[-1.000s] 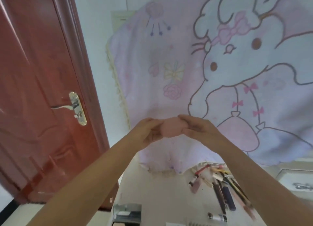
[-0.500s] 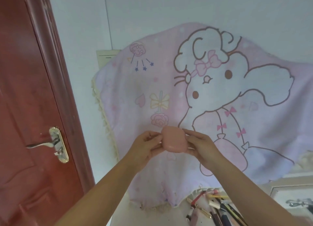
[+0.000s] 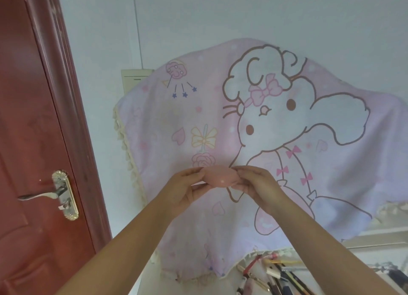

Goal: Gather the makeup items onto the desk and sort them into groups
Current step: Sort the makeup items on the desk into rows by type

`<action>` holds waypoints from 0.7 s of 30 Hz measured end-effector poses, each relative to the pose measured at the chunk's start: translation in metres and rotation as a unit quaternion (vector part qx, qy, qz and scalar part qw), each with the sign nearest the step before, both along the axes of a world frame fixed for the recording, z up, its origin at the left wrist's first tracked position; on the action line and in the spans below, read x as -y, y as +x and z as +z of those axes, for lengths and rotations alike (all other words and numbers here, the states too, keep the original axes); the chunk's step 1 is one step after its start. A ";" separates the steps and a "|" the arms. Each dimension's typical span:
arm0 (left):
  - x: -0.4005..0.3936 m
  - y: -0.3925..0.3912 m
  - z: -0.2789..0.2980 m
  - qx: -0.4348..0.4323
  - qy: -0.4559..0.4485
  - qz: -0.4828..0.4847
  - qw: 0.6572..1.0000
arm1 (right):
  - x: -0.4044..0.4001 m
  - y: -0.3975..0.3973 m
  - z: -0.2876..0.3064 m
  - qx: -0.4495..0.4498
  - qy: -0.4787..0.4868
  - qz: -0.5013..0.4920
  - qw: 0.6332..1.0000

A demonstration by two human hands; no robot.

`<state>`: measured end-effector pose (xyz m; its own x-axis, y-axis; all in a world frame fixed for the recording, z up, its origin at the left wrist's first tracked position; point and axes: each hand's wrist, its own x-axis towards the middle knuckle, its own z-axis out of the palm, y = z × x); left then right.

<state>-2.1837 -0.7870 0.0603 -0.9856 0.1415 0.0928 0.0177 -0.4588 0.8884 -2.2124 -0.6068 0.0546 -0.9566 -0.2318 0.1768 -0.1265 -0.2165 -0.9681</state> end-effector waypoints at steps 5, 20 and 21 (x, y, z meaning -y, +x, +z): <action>0.003 -0.001 -0.008 0.001 -0.006 0.047 0.999 | -0.001 0.004 -0.006 -0.040 0.089 0.025 0.995; 0.022 0.012 -0.029 -0.138 -0.283 0.041 0.948 | 0.010 0.016 0.007 -0.223 0.412 0.028 0.883; 0.023 0.014 -0.033 -0.134 -0.278 0.038 0.950 | 0.011 0.018 0.005 -0.237 0.425 0.025 0.873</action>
<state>-2.1701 -0.8097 0.0269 -0.9464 0.1708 0.2741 0.2925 0.0929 0.9518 -2.1945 -0.6182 0.0592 -0.8077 -0.5116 0.2931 -0.5672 0.5386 -0.6230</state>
